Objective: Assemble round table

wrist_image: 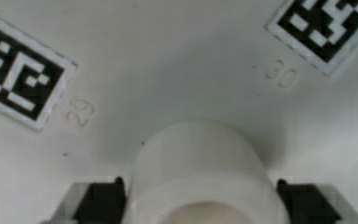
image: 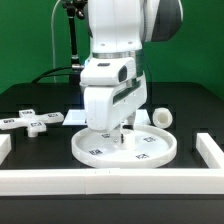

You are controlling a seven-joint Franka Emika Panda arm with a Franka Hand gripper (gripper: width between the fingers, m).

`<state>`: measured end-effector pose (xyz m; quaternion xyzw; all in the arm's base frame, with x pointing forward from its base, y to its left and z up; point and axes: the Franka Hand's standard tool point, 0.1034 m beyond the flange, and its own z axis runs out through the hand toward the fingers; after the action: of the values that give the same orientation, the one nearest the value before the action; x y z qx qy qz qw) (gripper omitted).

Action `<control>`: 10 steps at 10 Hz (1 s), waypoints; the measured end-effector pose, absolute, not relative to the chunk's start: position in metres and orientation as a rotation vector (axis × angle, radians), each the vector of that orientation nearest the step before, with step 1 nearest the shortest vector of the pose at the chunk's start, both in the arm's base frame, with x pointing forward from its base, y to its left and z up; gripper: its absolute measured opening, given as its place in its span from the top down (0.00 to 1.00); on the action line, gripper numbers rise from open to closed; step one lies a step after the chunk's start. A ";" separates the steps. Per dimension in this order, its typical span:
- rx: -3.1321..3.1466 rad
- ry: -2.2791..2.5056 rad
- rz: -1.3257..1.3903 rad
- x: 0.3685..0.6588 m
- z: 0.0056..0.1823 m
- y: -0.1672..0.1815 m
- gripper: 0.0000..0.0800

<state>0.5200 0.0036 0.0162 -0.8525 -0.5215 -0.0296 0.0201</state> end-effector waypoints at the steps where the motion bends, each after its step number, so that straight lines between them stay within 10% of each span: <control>1: -2.638 -1.629 -0.104 0.528 0.016 0.009 0.49; 10: -2.611 -1.642 -0.140 0.562 0.017 0.036 0.49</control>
Offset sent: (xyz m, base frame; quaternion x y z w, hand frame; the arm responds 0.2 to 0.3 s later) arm 0.0220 0.0222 -0.0054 0.0066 0.0141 -0.0186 0.9997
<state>0.5616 0.0355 0.0166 -0.8454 -0.5316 -0.0454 0.0268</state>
